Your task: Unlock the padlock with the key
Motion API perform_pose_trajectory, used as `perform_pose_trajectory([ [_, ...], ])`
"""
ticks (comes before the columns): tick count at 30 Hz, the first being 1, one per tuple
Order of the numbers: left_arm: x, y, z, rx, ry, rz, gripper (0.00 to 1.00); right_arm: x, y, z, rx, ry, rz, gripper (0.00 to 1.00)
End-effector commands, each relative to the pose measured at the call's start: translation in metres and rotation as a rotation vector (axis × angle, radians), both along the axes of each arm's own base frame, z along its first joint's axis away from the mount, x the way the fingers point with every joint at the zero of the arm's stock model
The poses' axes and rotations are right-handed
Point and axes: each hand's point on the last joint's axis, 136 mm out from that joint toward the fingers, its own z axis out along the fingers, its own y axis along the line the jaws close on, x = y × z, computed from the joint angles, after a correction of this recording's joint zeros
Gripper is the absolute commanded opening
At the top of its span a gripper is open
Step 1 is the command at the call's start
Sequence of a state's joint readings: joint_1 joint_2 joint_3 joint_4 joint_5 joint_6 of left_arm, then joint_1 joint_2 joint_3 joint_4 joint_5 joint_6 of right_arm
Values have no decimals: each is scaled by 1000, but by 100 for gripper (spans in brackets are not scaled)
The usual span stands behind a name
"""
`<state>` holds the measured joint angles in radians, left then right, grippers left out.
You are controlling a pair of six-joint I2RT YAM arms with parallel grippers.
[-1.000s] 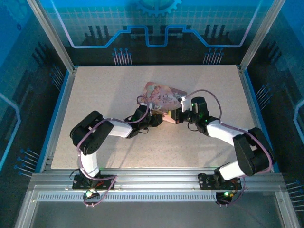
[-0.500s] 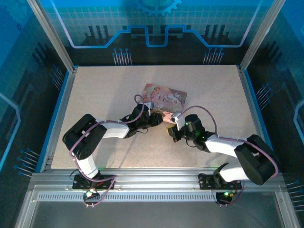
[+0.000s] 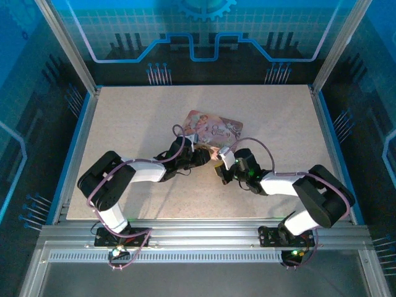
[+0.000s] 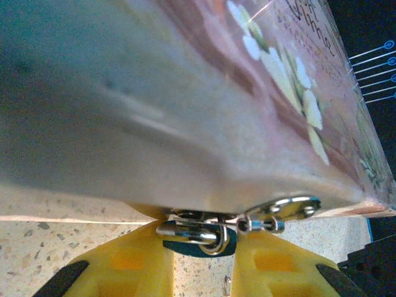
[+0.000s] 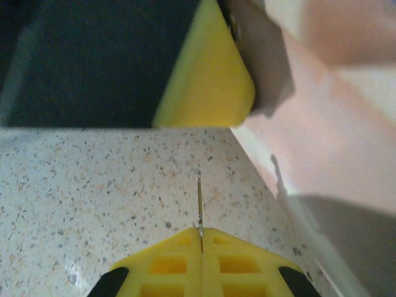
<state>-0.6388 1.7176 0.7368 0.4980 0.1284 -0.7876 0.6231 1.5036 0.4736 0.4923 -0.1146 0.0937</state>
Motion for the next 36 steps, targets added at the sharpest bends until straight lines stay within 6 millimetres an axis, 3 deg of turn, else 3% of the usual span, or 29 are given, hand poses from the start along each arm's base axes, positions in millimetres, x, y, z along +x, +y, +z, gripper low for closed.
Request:
perform_pose_trajectory([
  [1,-3,-5,23,-51,-43,-19,23,11,11,11,-11,-72,21,0],
  [6,-4,-4,23,-45,-43,-21,23,18,9,14,-53,-106,26,0],
  [12,-5,-3,24,-42,-40,-19,23,21,-1,2,-120,-102,16,0],
  [27,-6,-2,23,-37,-36,-18,23,34,-13,5,-131,-114,8,0],
  [36,-5,-2,26,-41,-37,-12,23,10,4,-6,-142,-88,82,0],
])
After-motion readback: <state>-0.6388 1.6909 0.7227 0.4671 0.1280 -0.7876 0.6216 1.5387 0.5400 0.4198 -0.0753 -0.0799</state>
